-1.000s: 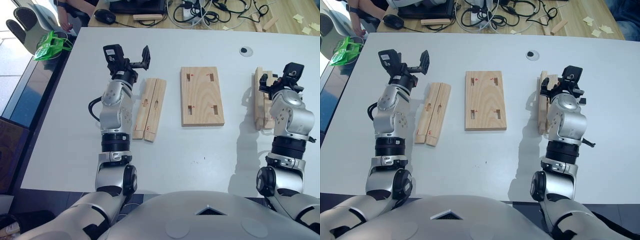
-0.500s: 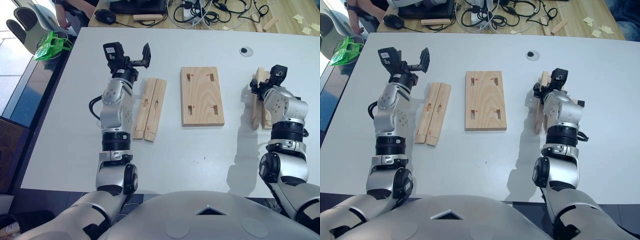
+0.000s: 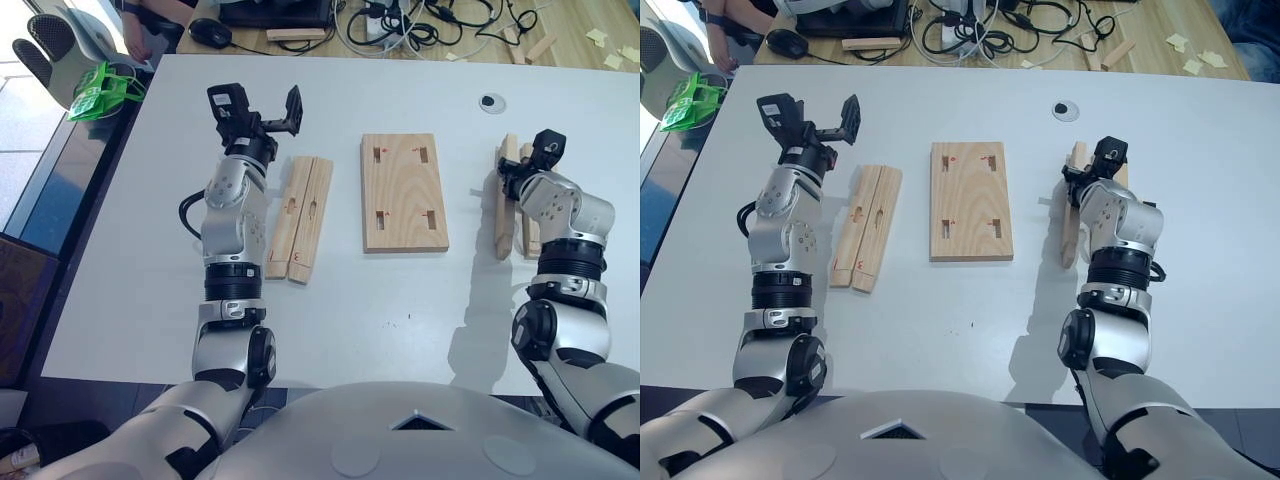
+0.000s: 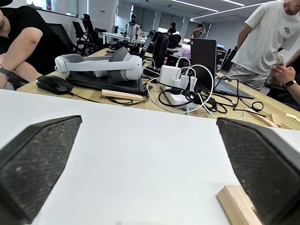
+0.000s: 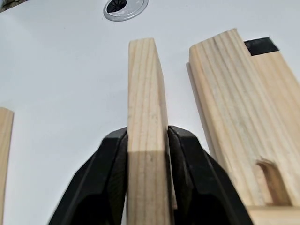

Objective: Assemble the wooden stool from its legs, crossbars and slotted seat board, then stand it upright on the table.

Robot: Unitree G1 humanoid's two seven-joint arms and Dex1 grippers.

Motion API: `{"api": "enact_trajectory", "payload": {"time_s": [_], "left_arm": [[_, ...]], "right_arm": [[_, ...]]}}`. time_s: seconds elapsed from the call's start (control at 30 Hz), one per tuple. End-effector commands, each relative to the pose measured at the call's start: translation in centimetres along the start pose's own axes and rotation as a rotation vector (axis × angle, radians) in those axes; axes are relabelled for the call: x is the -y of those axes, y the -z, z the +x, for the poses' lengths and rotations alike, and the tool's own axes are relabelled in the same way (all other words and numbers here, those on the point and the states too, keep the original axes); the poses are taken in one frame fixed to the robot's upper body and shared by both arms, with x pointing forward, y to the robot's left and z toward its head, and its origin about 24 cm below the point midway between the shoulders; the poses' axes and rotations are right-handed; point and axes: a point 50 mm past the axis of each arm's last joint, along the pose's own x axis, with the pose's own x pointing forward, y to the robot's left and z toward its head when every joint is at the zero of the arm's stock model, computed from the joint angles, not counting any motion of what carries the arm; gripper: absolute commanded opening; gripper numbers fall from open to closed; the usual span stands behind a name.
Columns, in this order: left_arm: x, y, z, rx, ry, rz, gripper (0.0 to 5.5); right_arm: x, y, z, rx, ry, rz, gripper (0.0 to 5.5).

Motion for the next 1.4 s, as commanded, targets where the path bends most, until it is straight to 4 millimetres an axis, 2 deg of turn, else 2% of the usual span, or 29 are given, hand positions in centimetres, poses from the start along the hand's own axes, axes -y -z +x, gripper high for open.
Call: {"api": "enact_trajectory", "payload": {"time_s": [0.03,0.5,0.67,0.77,0.83,0.97,1.13,1.23,1.4], "left_arm": [[0.2,-0.2,0.3,0.007,0.001,-0.009,5.4],[0.3,-0.2,0.3,0.008,0.001,-0.012,5.4],[0.3,-0.3,0.3,0.013,0.0,-0.01,5.4],[0.8,-1.2,0.5,0.033,0.009,-0.043,5.4],[2.4,-2.5,0.8,0.037,0.05,-0.113,5.4],[7.9,-5.3,1.4,-0.006,0.204,-0.347,5.4],[13.1,-6.9,0.8,-0.109,0.352,-0.563,5.4],[15.2,-6.6,0.1,-0.174,0.417,-0.583,5.4],[16.7,-6.2,-0.3,-0.241,0.452,-0.608,5.4]], "right_arm": [[-0.6,1.1,0.1,-0.039,-0.023,0.024,1.17],[-3.2,-4.8,-2.5,0.286,-0.016,-0.13,1.03],[-4.8,-6.4,-3.8,0.434,-0.06,-0.315,1.02],[-6.1,-6.7,-4.5,0.513,-0.116,-0.453,1.02],[-6.7,-6.8,-4.7,0.553,-0.161,-0.568,1.02],[-7.4,-6.8,-4.8,0.614,-0.224,-0.819,1.02],[-9.5,-6.7,-4.6,0.691,-0.292,-1.028,1.02],[-11.5,-6.4,-4.7,0.769,-0.308,-1.165,1.02],[-14.0,-6.0,-5.1,0.907,-0.32,-1.376,1.01]]}}
